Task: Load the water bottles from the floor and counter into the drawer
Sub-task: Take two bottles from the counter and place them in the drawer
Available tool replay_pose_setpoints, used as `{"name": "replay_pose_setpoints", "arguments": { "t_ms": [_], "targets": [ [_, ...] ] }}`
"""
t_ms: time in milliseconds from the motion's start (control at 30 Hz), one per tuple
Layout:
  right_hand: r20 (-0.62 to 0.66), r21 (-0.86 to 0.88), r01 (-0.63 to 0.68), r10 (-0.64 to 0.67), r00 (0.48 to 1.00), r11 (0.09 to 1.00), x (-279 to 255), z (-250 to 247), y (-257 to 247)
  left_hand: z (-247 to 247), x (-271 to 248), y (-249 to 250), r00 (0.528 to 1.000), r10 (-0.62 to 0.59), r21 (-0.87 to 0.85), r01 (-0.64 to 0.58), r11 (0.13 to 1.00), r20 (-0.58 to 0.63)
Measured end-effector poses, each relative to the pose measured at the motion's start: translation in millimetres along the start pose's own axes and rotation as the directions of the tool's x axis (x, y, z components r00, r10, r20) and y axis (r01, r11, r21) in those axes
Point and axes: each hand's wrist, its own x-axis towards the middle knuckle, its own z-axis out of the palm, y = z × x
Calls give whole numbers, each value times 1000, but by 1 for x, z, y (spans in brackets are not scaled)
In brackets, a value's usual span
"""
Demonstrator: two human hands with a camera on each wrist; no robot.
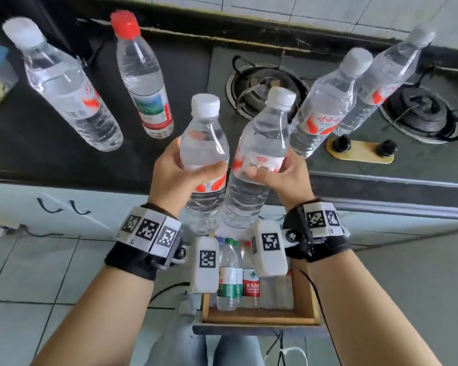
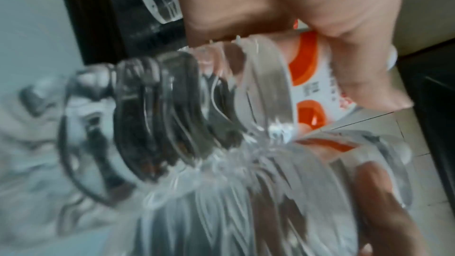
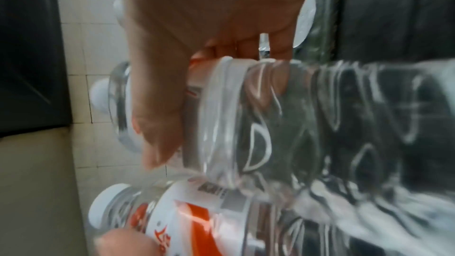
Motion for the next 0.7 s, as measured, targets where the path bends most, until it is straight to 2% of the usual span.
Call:
{"name": "replay_pose_setpoints", "arguments": {
  "t_ms": [133,300,367,433,500,567,700],
  "targets": [
    [85,49,-161,157,984,986,-35,-30,45,22,-25,-45,983,-141,-35,146,989,115],
    [89,-50,-353,356,930,934,-80,-73,132,55,-56,-134,942,-294,87,283,955,161],
    [43,-124,-420,428,903,899,-95,-85,172,72,-66,-172,918,-366,113,352,929,152],
    [-30,-208,-495,501,865,843,-104,-94,209,86,-71,-212,899,-427,151,410,899,95],
    [-80,-308,-566,571,817,765,-105,-99,243,99,-70,-254,875,-482,264,453,851,51],
    [-132,-398,-638,647,751,660,-102,-105,277,110,-67,-288,819,-572,349,524,777,42],
    [-185,-510,-719,756,627,472,-96,-107,332,123,-58,-332,703,-711,407,646,646,14]
  ]
}}
